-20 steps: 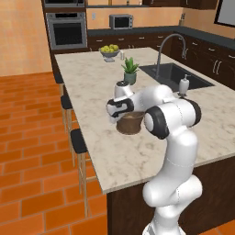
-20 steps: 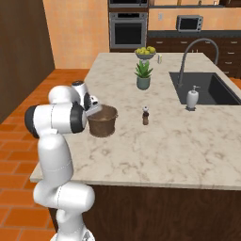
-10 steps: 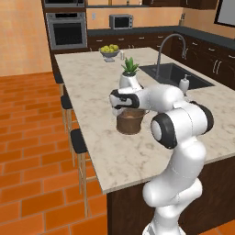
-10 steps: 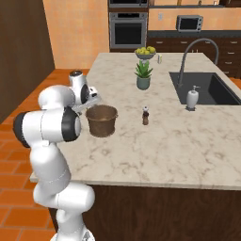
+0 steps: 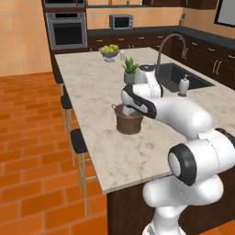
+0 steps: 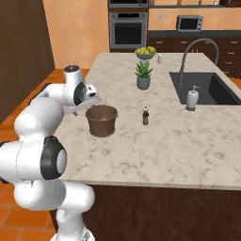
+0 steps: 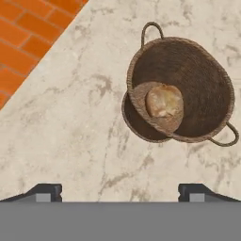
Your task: Open the cabinet, pick up the bread from the cabinet and place it in the basket. Then move the basket to the dining counter.
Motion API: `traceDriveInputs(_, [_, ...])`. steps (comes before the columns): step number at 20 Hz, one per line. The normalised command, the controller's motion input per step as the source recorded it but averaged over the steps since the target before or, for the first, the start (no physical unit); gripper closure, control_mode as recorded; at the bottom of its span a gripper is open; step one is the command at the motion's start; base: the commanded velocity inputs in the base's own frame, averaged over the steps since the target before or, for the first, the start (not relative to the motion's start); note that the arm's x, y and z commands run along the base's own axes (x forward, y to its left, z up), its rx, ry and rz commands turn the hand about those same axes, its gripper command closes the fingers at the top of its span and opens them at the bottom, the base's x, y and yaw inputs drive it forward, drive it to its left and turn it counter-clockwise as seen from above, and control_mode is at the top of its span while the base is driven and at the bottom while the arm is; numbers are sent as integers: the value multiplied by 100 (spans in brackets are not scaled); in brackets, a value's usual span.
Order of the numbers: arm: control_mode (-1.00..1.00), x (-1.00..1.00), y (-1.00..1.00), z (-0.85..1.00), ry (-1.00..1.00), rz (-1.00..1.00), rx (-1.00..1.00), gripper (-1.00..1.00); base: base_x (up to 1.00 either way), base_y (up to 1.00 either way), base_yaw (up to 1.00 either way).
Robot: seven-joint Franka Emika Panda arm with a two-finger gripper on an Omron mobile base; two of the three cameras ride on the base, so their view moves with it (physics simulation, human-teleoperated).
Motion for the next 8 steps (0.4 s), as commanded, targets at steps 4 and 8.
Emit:
traceDriveInputs(4, [-100, -100, -46, 10, -8, -16, 7, -100, 0, 0, 0])
traceDriveInputs(8, [-100, -100, -38, 9, -11, -16, 6, -100, 0, 0, 0])
